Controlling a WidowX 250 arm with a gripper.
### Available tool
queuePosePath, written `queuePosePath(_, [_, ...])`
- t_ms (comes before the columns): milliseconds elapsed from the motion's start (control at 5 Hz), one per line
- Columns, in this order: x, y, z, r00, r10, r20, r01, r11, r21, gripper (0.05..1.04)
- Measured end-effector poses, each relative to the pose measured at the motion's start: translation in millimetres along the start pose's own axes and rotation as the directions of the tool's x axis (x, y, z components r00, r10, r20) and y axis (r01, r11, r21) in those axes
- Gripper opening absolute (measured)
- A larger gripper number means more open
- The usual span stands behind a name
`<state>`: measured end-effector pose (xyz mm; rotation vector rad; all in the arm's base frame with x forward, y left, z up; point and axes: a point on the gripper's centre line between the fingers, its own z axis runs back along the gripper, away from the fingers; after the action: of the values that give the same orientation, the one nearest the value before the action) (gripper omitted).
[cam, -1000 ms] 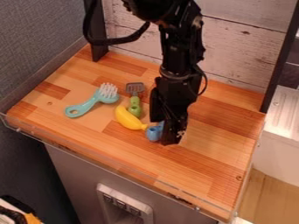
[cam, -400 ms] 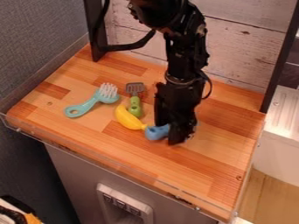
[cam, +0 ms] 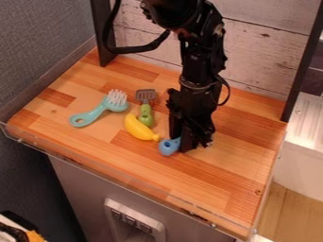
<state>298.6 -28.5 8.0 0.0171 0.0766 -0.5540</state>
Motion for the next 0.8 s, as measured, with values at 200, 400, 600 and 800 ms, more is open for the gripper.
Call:
queuePosePath(200, [-6, -1, 0, 0.999, -0.031, -0.019, 0.031, 0.999, -0.011, 0.324])
queuePosePath(400, [-10, -2, 26, 0.998, 0.062, -0.023, -0.063, 0.998, -0.013, 0.324])
queuePosePath(600, [-11, -2, 61, 0.970, 0.240, -0.025, -0.240, 0.971, -0.010, 0.324])
queuePosePath(800, [-14, -4, 90, 0.897, 0.441, -0.030, -0.441, 0.897, -0.007, 0.324])
